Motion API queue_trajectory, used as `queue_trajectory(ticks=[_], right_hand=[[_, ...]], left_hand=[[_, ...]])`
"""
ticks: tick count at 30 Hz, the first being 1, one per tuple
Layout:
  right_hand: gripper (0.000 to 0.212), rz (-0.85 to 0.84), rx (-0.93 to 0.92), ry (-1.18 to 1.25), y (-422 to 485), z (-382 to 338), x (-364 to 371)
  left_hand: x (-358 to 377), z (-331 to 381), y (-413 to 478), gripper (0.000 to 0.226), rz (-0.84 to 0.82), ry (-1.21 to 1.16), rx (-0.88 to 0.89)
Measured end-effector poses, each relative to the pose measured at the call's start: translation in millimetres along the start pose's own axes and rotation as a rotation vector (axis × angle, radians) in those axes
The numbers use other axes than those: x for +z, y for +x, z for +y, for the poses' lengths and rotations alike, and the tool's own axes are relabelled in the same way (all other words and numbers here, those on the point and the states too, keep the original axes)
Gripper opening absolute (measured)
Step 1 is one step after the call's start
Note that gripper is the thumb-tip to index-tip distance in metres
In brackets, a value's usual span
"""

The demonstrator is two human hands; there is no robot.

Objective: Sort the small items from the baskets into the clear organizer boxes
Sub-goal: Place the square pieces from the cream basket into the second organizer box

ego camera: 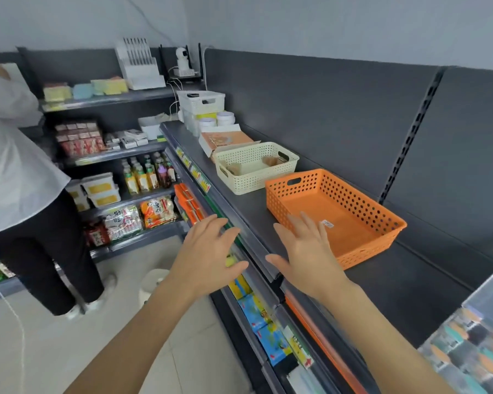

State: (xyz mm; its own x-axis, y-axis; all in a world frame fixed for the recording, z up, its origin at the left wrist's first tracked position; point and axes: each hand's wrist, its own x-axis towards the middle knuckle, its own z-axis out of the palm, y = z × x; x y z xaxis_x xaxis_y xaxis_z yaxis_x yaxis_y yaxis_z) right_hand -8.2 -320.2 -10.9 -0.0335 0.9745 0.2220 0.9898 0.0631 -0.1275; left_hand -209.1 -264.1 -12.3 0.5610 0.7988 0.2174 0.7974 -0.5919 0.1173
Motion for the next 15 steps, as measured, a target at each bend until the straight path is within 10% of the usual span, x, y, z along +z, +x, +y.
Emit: queue_trajectory(ticks=[15], right_hand=[[0.064, 0.026, 0.269, 0.097, 183, -15, 52]], left_hand=[[24, -154, 172, 0.071, 0.017, -0.047, 0.226]])
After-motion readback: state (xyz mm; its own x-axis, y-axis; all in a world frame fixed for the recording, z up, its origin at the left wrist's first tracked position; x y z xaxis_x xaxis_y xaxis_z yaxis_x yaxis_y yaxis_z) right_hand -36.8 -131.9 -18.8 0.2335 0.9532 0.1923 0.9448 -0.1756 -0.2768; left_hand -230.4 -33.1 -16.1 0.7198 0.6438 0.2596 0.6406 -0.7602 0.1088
